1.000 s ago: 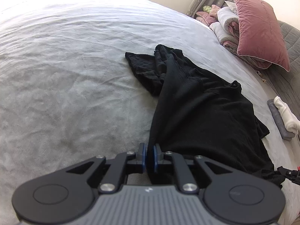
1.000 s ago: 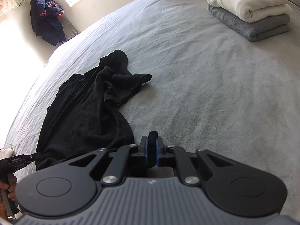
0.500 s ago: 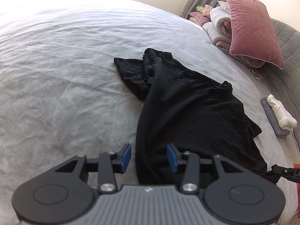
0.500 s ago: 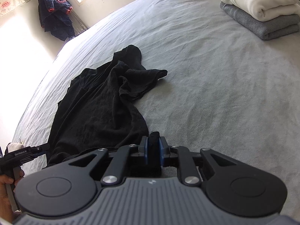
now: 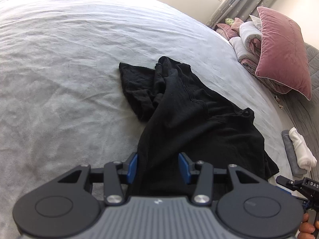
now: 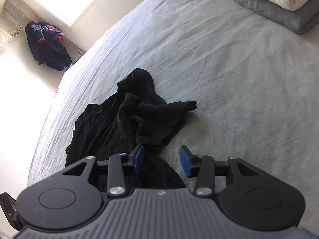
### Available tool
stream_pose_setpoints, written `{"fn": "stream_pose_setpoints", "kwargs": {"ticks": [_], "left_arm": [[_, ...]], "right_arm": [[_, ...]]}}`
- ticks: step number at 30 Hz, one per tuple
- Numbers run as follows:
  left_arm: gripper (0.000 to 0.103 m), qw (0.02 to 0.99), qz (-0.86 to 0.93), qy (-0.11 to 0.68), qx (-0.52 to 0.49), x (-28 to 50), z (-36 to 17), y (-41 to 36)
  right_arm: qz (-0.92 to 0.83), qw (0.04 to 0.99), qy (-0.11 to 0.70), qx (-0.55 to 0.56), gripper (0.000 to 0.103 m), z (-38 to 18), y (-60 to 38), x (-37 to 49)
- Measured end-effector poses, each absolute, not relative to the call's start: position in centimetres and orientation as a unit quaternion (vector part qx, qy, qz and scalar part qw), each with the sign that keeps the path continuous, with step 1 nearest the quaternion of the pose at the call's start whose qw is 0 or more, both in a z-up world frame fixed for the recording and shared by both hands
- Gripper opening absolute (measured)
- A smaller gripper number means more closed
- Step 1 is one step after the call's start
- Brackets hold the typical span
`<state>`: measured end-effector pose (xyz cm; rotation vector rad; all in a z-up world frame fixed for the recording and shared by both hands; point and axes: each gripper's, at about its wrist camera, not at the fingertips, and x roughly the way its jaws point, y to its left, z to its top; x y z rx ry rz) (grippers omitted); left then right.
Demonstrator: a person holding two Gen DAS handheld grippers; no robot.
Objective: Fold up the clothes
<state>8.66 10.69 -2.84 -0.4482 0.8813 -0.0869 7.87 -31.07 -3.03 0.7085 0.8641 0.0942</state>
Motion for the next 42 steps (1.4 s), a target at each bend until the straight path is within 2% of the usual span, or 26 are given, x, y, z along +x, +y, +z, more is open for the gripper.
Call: {"fn": "stream_pose_setpoints", "kwargs": {"ticks": [8, 10, 11, 12, 13, 19, 27, 35, 38, 41, 42], "left_arm": [[0.045, 0.879, -0.032, 0.420, -0.225, 9.9, -3.3, 10.2], [0.045, 0.880, -0.030, 0.416, -0.226, 10.0, -3.5, 10.1], [0.045, 0.882, -0.030, 0.413, -0.225, 10.1, -3.5, 10.1], [0.045, 0.883, -0.030, 0.411, -0.225, 10.2, -3.6, 10.1], [0.045, 0.884, -0.029, 0.409, -0.224, 10.2, -3.6, 10.0], [0.043, 0.889, -0.027, 0.403, -0.215, 10.3, -3.5, 9.7], [0.041, 0.890, -0.032, 0.402, -0.213, 9.9, -3.3, 10.1], [0.040, 0.891, -0.035, 0.402, -0.209, 9.5, -3.1, 10.7], [0.040, 0.891, -0.039, 0.403, -0.205, 9.2, -3.0, 10.9], [0.040, 0.891, -0.045, 0.405, -0.200, 9.0, -3.0, 11.0], [0.040, 0.891, -0.046, 0.406, -0.199, 8.9, -3.0, 11.1]], "right_arm": [[0.046, 0.829, 0.364, 0.422, 0.045, -5.8, -30.2, 9.6], [0.044, 0.830, 0.356, 0.427, 0.042, -6.1, -30.2, 9.8], [0.042, 0.832, 0.353, 0.425, 0.030, -6.2, -30.1, 9.9], [0.036, 0.835, 0.357, 0.417, 0.013, -6.4, -30.0, 10.0], [0.034, 0.836, 0.354, 0.417, 0.009, -6.5, -30.1, 9.9], [-0.001, 0.866, 0.327, 0.379, 0.008, -5.0, -30.4, 9.0], [-0.078, 0.898, 0.251, 0.352, 0.008, -1.8, -33.4, 7.8], [-0.095, 0.908, 0.244, 0.327, 0.008, -1.4, -34.7, 8.0], [-0.082, 0.902, 0.260, 0.336, 0.017, -1.8, -35.0, 8.0], [-0.066, 0.894, 0.281, 0.343, 0.019, -1.9, -34.9, 7.7], [-0.060, 0.893, 0.289, 0.340, 0.026, -1.9, -34.8, 7.6]]}}
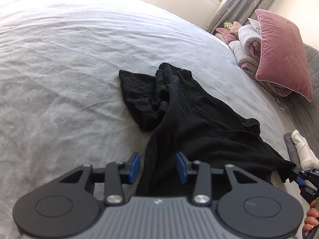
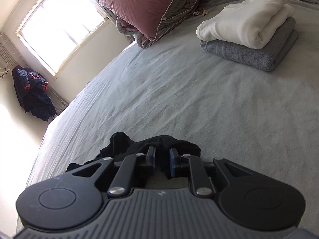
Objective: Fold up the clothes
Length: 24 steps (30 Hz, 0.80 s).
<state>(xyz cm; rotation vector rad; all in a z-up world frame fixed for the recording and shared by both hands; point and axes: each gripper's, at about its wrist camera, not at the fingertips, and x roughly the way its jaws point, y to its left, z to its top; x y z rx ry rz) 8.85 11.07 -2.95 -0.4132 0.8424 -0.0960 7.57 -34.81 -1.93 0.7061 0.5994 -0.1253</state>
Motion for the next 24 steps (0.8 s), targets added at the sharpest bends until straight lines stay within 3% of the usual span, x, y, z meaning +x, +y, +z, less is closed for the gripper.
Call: {"fn": "stream_pose_setpoints", "kwargs": {"ticks": [1, 3, 24], "left_arm": [[0.040, 0.891, -0.048, 0.406, -0.197, 8.7, -2.9, 11.1], [0.040, 0.891, -0.051, 0.408, -0.195, 8.5, -2.8, 11.2], [0.040, 0.869, -0.093, 0.444, -0.195, 6.2, -2.7, 10.5]], "right_arm": [[-0.058, 0.892, 0.295, 0.338, 0.043, -1.9, -34.8, 7.5], [-0.048, 0.893, 0.300, 0.332, 0.050, -1.8, -34.6, 7.0], [0.040, 0.860, 0.416, 0.293, 0.050, -2.3, -31.4, 4.9]]}}
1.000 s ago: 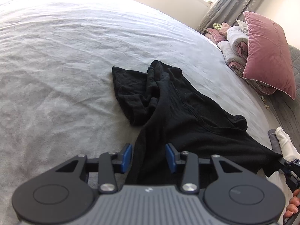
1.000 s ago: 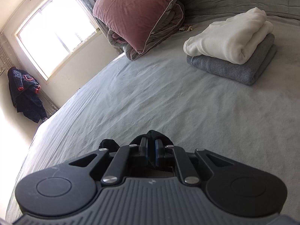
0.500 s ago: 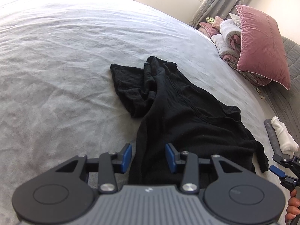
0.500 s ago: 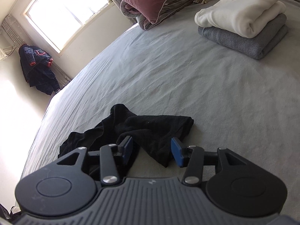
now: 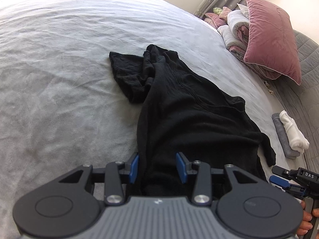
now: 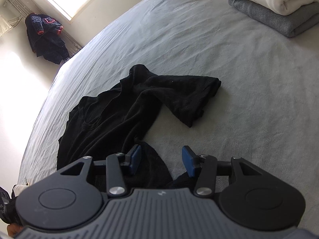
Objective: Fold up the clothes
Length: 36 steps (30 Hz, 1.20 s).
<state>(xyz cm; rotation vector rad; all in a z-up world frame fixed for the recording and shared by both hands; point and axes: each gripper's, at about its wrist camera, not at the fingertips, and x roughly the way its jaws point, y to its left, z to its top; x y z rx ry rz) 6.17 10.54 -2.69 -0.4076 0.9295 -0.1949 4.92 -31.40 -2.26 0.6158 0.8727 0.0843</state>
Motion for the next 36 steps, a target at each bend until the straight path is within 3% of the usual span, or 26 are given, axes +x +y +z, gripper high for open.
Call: {"fn": "stream_pose_setpoints", "kwargs": {"ticks": [6, 8, 9, 10, 16, 21, 24, 27, 29, 30, 36], "left_arm": [[0.033, 0.870, -0.105, 0.450, -0.173, 5.7, -3.0, 9.8], [0.024, 0.873, -0.110, 0.449, -0.157, 5.5, -3.0, 9.5], [0.010, 0.874, -0.114, 0.448, -0.149, 5.4, -2.9, 9.3], [0.005, 0.876, -0.117, 0.445, -0.146, 5.3, -2.9, 9.3], [0.005, 0.891, -0.130, 0.407, -0.152, 4.7, -1.4, 9.6], [0.006, 0.874, -0.123, 0.446, -0.149, 5.5, -2.4, 9.1], [0.017, 0.877, -0.109, 0.447, -0.141, 5.4, -2.7, 8.9], [0.038, 0.885, -0.104, 0.432, -0.139, 5.2, -2.1, 9.0], [0.045, 0.892, -0.095, 0.421, -0.133, 5.1, -1.7, 9.0], [0.047, 0.895, -0.091, 0.418, -0.129, 5.1, -1.6, 9.0], [0.064, 0.906, -0.072, 0.398, -0.126, 5.3, -1.2, 8.6]], "right_arm": [[0.055, 0.859, 0.428, 0.275, 0.048, -2.9, -29.9, 5.2], [0.058, 0.863, 0.433, 0.253, 0.031, -3.2, -29.2, 5.3], [0.057, 0.866, 0.435, 0.239, 0.013, -3.3, -28.8, 5.3], [0.056, 0.869, 0.438, 0.224, 0.005, -3.5, -28.4, 5.3], [0.004, 0.893, 0.398, 0.208, 0.002, -2.0, -29.5, 3.4], [-0.025, 0.886, 0.406, 0.221, 0.002, -2.2, -31.4, 2.8], [-0.020, 0.878, 0.414, 0.238, 0.011, -2.7, -31.6, 3.0], [-0.019, 0.880, 0.410, 0.238, 0.017, -2.2, -31.3, 2.9], [-0.019, 0.883, 0.403, 0.239, 0.032, -1.8, -31.1, 2.9], [-0.019, 0.885, 0.399, 0.237, 0.047, -1.6, -31.0, 2.9], [-0.017, 0.897, 0.381, 0.223, 0.049, -0.5, -30.1, 3.3]]}}
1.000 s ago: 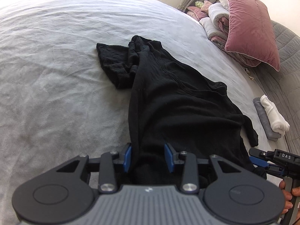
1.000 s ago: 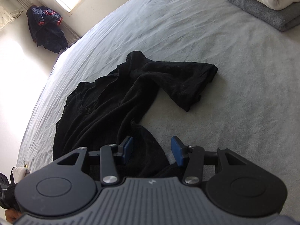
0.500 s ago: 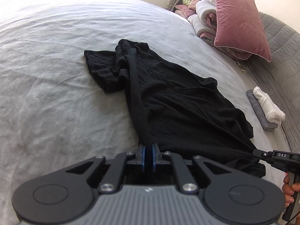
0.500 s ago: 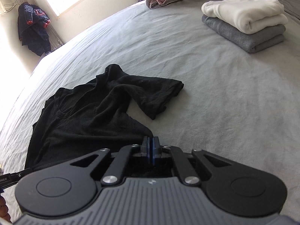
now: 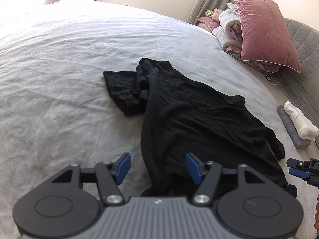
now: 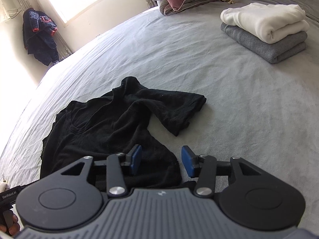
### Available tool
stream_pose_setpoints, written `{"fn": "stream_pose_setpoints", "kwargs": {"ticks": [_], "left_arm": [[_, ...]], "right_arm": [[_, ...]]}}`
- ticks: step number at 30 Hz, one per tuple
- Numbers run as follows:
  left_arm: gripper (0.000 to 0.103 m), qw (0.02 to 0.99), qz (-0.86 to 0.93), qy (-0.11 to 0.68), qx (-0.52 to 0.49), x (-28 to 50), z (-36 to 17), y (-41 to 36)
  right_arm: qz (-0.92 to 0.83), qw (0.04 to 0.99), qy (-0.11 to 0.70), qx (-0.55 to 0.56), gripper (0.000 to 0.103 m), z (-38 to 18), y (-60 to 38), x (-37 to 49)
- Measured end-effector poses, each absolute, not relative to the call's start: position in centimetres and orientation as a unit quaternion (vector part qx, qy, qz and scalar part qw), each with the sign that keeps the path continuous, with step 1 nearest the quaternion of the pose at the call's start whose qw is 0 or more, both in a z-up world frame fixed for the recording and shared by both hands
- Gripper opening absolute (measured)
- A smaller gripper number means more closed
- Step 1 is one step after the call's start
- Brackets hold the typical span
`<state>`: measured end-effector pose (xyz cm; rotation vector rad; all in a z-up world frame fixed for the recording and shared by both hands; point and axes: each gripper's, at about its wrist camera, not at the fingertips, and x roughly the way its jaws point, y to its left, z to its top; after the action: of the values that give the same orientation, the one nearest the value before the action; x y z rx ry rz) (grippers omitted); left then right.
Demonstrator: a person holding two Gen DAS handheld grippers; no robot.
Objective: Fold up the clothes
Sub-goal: 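Move the left tool to the garment edge and close on it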
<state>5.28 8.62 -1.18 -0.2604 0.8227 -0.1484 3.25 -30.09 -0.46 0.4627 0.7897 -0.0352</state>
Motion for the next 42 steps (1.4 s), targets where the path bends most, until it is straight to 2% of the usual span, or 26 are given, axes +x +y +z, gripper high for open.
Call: {"fn": "stream_pose_setpoints", "kwargs": {"ticks": [3, 4, 9, 18, 20, 27, 29, 32, 34, 35, 39, 42], "left_arm": [[0.084, 0.911, -0.065, 0.389, -0.122, 5.8, -0.7, 8.1], [0.087, 0.912, -0.065, 0.386, -0.123, 6.2, -0.4, 7.8], [0.090, 0.913, -0.072, 0.380, -0.129, 8.4, 0.7, 6.0], [0.091, 0.920, -0.120, 0.361, -0.095, 13.7, 2.0, 0.8], [0.089, 0.916, -0.141, 0.360, -0.110, 15.1, 2.0, 0.0], [0.066, 0.875, -0.199, 0.400, -0.188, 20.7, 0.3, -3.0], [0.065, 0.858, -0.211, 0.416, -0.214, 22.2, -0.7, -4.1], [0.050, 0.829, -0.230, 0.444, -0.250, 24.0, -2.2, -5.6], [0.048, 0.809, -0.242, 0.459, -0.277, 24.7, -3.3, -6.4], [0.048, 0.802, -0.242, 0.464, -0.289, 25.0, -3.8, -6.9], [0.047, 0.793, -0.232, 0.466, -0.316, 25.8, -5.3, -8.2], [0.039, 0.790, -0.212, 0.459, -0.348, 26.1, -6.0, -8.3]], "right_arm": [[-0.013, 0.897, 0.385, 0.218, 0.049, 0.0, -29.5, 4.1], [-0.012, 0.897, 0.384, 0.218, 0.049, 0.3, -29.3, 4.5], [0.000, 0.904, 0.374, 0.206, 0.055, 1.9, -28.7, 7.4], [0.040, 0.930, 0.339, 0.139, 0.055, 2.0, -30.2, 12.7], [0.040, 0.929, 0.337, 0.150, 0.055, 0.9, -31.2, 13.8], [0.049, 0.923, 0.336, 0.182, 0.055, -2.8, -33.5, 17.2], [0.061, 0.926, 0.329, 0.175, 0.055, -3.2, -33.5, 17.3], [0.074, 0.931, 0.318, 0.162, 0.055, -3.8, -33.9, 16.9], [0.081, 0.932, 0.320, 0.148, 0.044, -3.9, -34.3, 16.6], [0.084, 0.931, 0.326, 0.138, 0.043, -3.8, -34.6, 16.4], [0.107, 0.933, 0.321, 0.119, 0.041, -4.0, -35.6, 15.6], [0.122, 0.929, 0.330, 0.114, 0.038, -4.4, -35.5, 15.6]]}}
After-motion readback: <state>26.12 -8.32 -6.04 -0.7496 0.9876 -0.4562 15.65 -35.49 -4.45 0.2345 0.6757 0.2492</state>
